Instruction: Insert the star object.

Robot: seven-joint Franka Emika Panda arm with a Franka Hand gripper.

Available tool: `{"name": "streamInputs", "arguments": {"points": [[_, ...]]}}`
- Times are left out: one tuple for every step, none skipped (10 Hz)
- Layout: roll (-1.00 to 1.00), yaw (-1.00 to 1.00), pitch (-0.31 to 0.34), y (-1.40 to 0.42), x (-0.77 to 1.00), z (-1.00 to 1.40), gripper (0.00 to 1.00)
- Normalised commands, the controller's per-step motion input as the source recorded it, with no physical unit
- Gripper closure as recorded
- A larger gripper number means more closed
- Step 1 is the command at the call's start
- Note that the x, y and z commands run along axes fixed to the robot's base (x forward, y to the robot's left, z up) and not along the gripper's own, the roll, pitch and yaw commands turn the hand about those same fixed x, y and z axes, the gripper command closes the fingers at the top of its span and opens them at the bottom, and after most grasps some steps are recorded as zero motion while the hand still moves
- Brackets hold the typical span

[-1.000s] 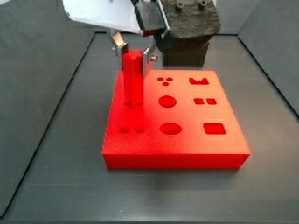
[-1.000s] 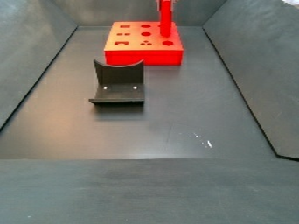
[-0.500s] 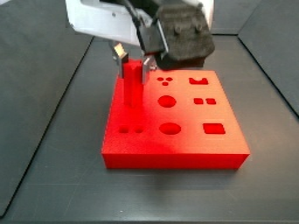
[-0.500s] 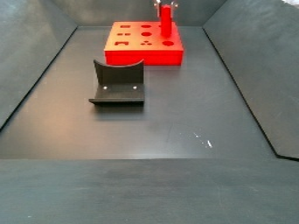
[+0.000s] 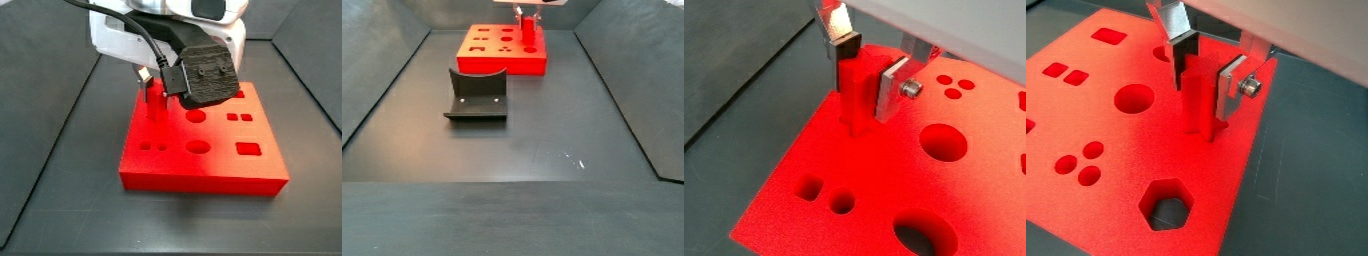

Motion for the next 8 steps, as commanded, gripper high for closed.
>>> {"name": "streamInputs", "arguments": {"points": [[0.00,-0.24,-0.087,0.00,0.00,-1.00,1.00],[-0.08,-0.20,-0.076,0.05,0.00,-0.83,1.00],[-0.32,-0.17,-0.069,0.22,0.00,-0.50,1.00],[-0.31,-0.18,-0.053,0.25,0.00,-0.54,1.00],[-0.14,-0.13,-0.079,0.07,-0.06,-0.78,1.00],[-0.02,-0.06,-0.107,0.00,-0.15,-0.79,1.00],[-0.02,0.00,0.000,0.00,0.00,0.00,1.00],[0.00,0.00,0.000,0.00,0.00,0.00,1.00]]}}
